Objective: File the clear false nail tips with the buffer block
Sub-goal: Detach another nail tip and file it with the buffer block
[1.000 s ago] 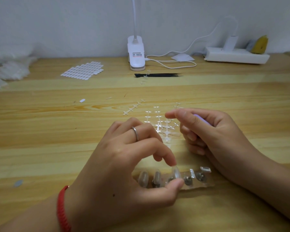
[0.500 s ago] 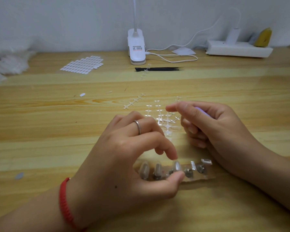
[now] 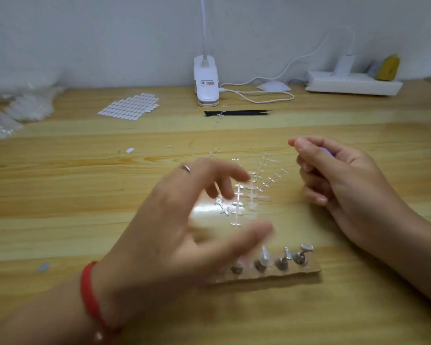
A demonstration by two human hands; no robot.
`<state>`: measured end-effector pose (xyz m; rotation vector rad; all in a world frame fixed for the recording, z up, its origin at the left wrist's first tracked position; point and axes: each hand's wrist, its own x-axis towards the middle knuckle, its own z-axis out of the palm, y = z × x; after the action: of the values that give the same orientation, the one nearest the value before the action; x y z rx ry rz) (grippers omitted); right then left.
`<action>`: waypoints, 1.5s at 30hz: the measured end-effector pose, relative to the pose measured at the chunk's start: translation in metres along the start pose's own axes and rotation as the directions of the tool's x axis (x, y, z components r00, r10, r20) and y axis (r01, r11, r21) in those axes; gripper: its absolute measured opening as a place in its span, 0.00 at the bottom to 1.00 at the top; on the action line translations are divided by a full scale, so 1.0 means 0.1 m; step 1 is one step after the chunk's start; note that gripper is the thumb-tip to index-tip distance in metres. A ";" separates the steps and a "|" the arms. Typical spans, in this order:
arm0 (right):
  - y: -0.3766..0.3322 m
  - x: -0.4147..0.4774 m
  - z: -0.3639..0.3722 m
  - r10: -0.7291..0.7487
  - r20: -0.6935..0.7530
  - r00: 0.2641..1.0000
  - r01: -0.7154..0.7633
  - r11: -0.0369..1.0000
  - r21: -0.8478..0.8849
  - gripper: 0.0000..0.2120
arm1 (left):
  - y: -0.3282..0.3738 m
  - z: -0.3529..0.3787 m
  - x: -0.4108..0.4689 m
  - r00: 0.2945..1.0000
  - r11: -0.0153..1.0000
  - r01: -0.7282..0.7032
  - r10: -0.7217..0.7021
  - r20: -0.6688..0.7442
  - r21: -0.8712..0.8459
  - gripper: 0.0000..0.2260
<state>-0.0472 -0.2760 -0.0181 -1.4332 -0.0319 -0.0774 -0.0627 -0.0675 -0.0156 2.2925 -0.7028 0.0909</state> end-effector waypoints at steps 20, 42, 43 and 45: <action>0.01 -0.04 0.02 -0.143 0.079 0.987 0.163 0.878 -0.450 0.01 | -0.06 -0.17 0.22 0.973 0.964 -0.133 0.083 0.217 0.228 0.16; -0.10 -0.13 0.18 0.230 0.122 0.965 -0.239 0.969 0.065 0.28 | 0.17 0.02 0.17 0.921 0.624 0.020 -0.316 -0.229 -0.781 0.11; -0.11 -0.13 0.18 0.245 0.126 0.961 -0.258 0.962 0.095 0.28 | 0.18 0.03 0.16 0.928 0.624 0.023 -0.303 -0.215 -0.781 0.10; -0.12 -0.15 0.18 0.247 0.174 0.953 -0.269 0.956 0.120 0.22 | 0.18 0.05 0.14 0.944 0.615 0.051 -0.287 -0.163 -0.787 0.08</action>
<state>-0.0622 -0.2597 -0.0044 -1.2864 0.0205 0.2506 -0.0605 -0.0883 -0.0043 1.4380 -0.2692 0.0054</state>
